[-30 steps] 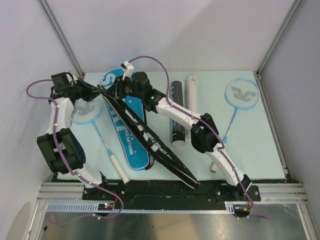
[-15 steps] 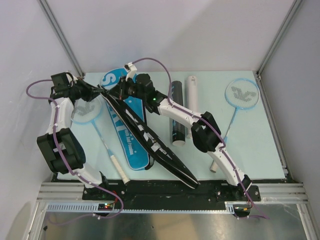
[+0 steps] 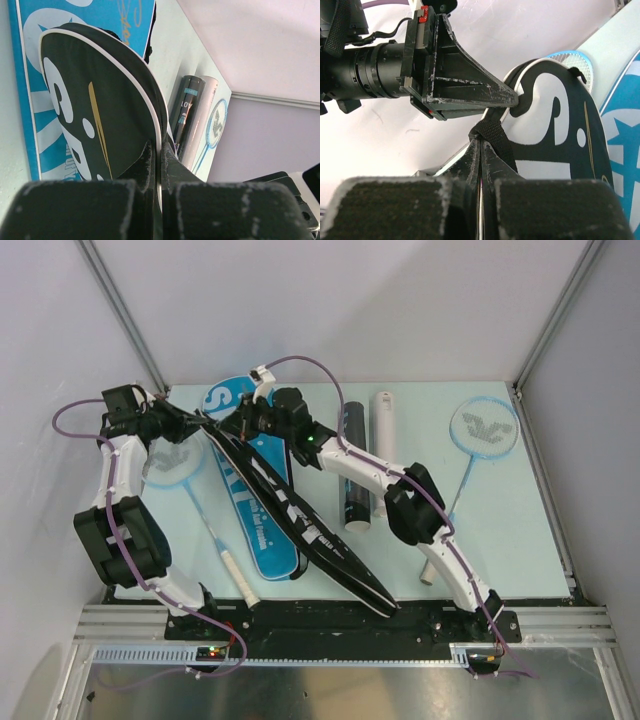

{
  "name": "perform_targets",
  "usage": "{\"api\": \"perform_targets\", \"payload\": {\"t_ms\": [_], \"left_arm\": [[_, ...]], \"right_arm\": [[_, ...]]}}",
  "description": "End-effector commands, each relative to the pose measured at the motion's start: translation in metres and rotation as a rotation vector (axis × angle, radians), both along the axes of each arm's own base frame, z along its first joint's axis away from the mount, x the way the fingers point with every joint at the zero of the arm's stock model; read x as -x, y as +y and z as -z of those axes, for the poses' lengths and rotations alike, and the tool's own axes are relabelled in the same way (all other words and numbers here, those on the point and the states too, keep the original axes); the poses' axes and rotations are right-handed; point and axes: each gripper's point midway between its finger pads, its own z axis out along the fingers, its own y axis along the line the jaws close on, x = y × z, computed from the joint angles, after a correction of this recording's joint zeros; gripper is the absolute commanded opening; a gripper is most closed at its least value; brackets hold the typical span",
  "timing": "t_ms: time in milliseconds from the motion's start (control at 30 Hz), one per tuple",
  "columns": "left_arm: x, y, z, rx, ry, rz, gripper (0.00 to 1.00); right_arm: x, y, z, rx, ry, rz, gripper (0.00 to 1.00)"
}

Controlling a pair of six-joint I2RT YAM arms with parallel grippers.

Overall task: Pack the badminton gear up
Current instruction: Zip the racket bag at the center of the board.

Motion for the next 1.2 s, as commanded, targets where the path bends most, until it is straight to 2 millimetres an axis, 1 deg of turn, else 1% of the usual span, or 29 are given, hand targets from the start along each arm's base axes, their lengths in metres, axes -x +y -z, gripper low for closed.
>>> {"api": "perform_targets", "payload": {"t_ms": [0,33,67,100,133,167,300,533,667,767,800,833,867,900,933,1033,1167], "left_arm": [[0.009,-0.006,0.014,0.043,0.062,0.012,0.0],[0.009,-0.006,0.015,0.043,0.063,0.011,0.0],[0.009,-0.005,0.015,0.043,0.063,0.009,0.0],[0.009,-0.005,0.015,0.042,0.062,0.007,0.0],[0.009,-0.004,0.014,0.04,0.061,0.005,0.0],[0.009,-0.004,0.014,0.04,0.06,0.004,0.0],[0.009,-0.003,0.015,0.04,0.063,0.001,0.0],[0.009,-0.003,0.016,0.04,0.066,0.0,0.0],[0.009,-0.002,0.016,0.038,0.066,-0.003,0.0],[0.009,-0.002,0.016,0.039,0.066,-0.003,0.0],[0.008,-0.002,0.016,0.038,0.066,-0.004,0.0],[0.008,-0.002,0.016,0.037,0.066,-0.005,0.0],[0.008,-0.002,0.016,0.037,0.066,-0.005,0.0],[0.009,-0.002,0.016,0.037,0.066,-0.006,0.0],[0.009,-0.002,0.016,0.037,0.067,-0.007,0.0],[0.008,-0.001,0.016,0.034,0.068,-0.01,0.0],[0.008,0.0,0.016,0.03,0.067,-0.015,0.0]], "right_arm": [[0.018,-0.016,-0.035,-0.003,-0.013,-0.016,0.0],[0.021,-0.017,-0.03,0.008,-0.002,-0.017,0.0],[0.024,-0.02,-0.031,0.013,0.002,-0.015,0.0],[0.027,-0.022,-0.025,0.025,0.009,-0.011,0.0],[0.031,-0.025,-0.026,0.028,0.01,-0.008,0.0],[0.034,-0.027,-0.019,0.038,0.018,-0.004,0.0],[0.044,-0.037,-0.019,0.03,0.023,0.003,0.0],[0.05,-0.037,-0.012,0.049,0.042,-0.004,0.0],[0.057,-0.043,-0.011,0.071,0.06,0.001,0.0],[0.068,-0.055,-0.006,0.099,0.097,0.004,0.0],[0.072,-0.059,0.003,0.115,0.121,0.002,0.0],[0.077,-0.064,0.005,0.121,0.134,-0.001,0.0],[0.082,-0.069,0.013,0.135,0.15,-0.006,0.0],[0.087,-0.075,0.015,0.14,0.158,-0.009,0.0],[0.093,-0.08,0.022,0.151,0.175,-0.014,0.0],[0.111,-0.095,0.029,0.166,0.207,-0.031,0.0],[0.131,-0.116,0.043,0.229,0.247,-0.016,0.0]]}}
